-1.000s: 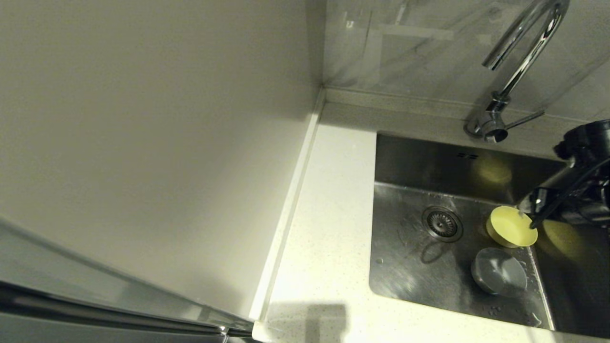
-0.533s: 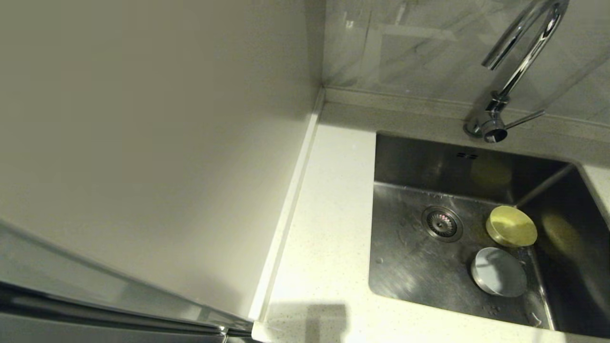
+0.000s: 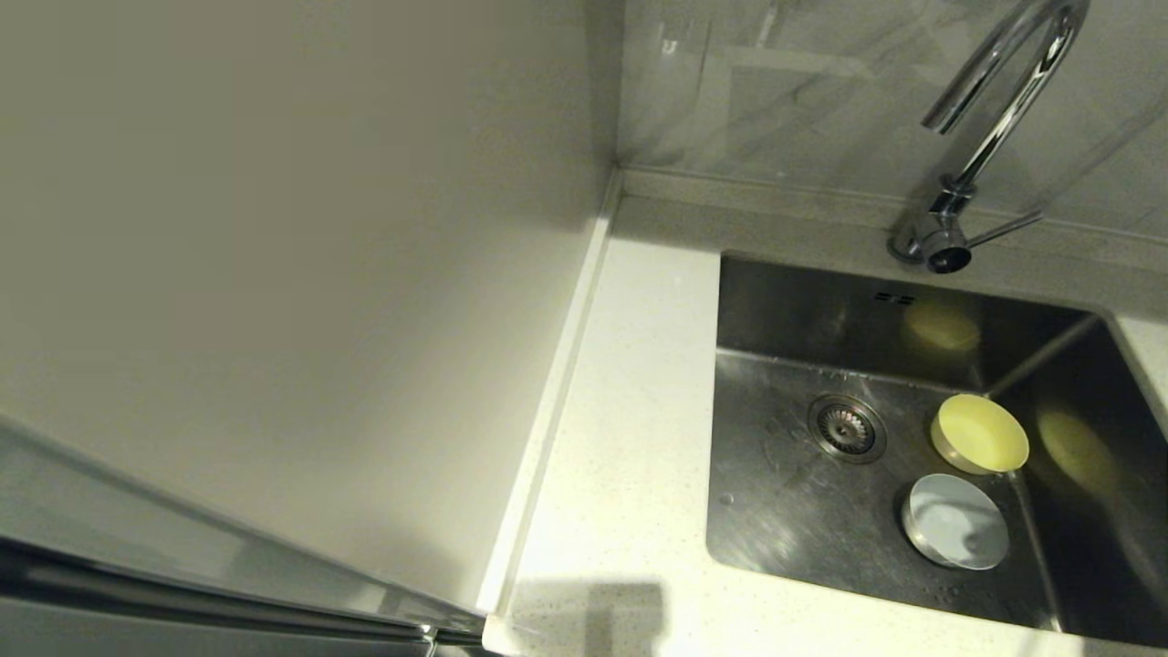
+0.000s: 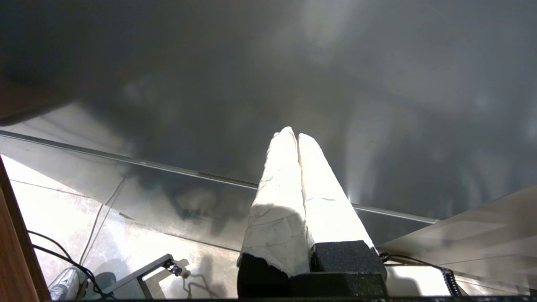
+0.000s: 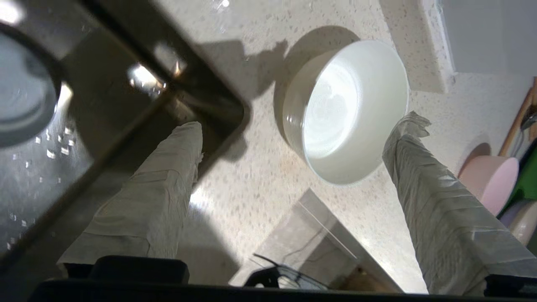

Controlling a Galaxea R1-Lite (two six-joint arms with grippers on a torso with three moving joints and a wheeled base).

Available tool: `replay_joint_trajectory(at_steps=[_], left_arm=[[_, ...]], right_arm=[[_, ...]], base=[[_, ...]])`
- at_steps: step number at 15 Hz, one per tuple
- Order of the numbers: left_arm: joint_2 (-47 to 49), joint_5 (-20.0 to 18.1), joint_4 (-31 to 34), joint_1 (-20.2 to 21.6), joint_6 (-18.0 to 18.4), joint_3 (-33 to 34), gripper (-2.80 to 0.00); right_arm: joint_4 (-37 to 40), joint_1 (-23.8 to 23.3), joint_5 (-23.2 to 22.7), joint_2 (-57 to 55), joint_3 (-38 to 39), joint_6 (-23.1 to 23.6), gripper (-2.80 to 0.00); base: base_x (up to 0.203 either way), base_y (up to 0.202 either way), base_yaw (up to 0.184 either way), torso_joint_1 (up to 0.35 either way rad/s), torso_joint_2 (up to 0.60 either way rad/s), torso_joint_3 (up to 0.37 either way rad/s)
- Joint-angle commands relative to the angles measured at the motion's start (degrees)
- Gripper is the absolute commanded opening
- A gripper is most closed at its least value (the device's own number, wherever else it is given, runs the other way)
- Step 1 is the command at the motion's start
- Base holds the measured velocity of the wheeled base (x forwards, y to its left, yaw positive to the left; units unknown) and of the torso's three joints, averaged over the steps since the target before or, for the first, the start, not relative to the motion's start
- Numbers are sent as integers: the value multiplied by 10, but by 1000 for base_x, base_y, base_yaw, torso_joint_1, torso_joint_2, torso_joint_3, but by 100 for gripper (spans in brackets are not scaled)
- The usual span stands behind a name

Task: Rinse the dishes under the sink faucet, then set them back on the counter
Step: Put a bowl into the sink

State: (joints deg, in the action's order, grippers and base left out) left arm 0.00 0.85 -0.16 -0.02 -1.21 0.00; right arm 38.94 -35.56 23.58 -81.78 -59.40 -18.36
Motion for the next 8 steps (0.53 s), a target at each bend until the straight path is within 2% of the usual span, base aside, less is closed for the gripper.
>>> replay_joint_trajectory(at_steps=[1,2,4,8], left_arm=[[-2,0,0,0,0,0,-280],[-2,0,0,0,0,0,-280],[-2,0,0,0,0,0,-280],[-2,0,0,0,0,0,-280]], right_arm=[[-14,-23,-3,-20,18,-2,0],[-15,-36,-19,-30,23,-4,0],[-16,-43,-60,-49,32,-39,0],[-16,-54,-85,-95,25,-79,0]], base=[[0,0,0,0,0,0],[0,0,0,0,0,0],[0,0,0,0,0,0],[0,0,0,0,0,0]])
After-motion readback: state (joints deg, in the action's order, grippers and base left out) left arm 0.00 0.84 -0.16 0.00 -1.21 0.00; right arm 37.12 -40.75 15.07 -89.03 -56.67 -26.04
